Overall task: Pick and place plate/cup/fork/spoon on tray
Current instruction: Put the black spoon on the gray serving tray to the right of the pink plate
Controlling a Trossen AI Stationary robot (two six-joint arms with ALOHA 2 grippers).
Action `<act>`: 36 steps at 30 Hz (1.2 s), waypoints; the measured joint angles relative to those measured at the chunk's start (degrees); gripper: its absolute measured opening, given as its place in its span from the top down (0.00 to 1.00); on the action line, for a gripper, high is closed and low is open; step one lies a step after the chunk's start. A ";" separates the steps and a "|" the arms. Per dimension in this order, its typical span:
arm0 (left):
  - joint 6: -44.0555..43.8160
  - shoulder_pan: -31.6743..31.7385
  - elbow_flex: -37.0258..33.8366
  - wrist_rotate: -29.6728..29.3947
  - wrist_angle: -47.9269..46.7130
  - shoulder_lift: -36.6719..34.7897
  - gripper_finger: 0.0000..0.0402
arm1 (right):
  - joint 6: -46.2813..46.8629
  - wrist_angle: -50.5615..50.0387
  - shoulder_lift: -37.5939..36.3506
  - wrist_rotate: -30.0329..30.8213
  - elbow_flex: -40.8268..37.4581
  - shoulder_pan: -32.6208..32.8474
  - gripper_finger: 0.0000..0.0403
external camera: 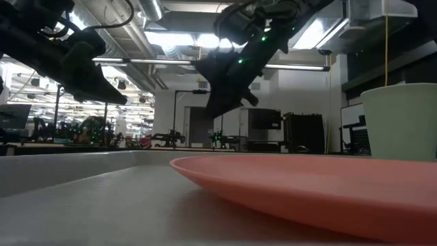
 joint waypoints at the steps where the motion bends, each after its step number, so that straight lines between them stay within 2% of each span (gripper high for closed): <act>1: 0.00 0.00 0.00 0.04 0.01 0.01 1.00 | -0.02 0.01 0.20 -0.62 0.00 -0.03 0.76; 6: 0.00 0.00 0.00 0.04 -0.03 0.00 1.00 | 1.48 -0.68 0.11 -0.83 0.00 -0.64 0.65; 13: 0.00 0.00 0.00 0.02 0.03 -0.01 1.00 | 2.40 -3.05 0.11 -1.27 0.00 -3.64 0.66; 20: 0.00 0.02 0.00 0.02 0.03 -0.01 1.00 | 8.51 -6.12 1.10 -3.99 0.06 -8.39 0.66; 24: 0.00 0.02 0.00 -0.02 0.03 -0.01 1.00 | 8.96 -7.64 4.07 -5.67 1.41 -9.83 0.66; 28: 0.02 0.01 0.00 -0.02 0.05 0.00 1.00 | 8.80 -12.69 8.47 -5.84 6.09 -9.88 0.66; 36: 0.02 0.02 0.00 -0.11 -0.05 0.01 1.00 | 7.45 -26.08 13.72 1.76 15.43 -8.53 0.66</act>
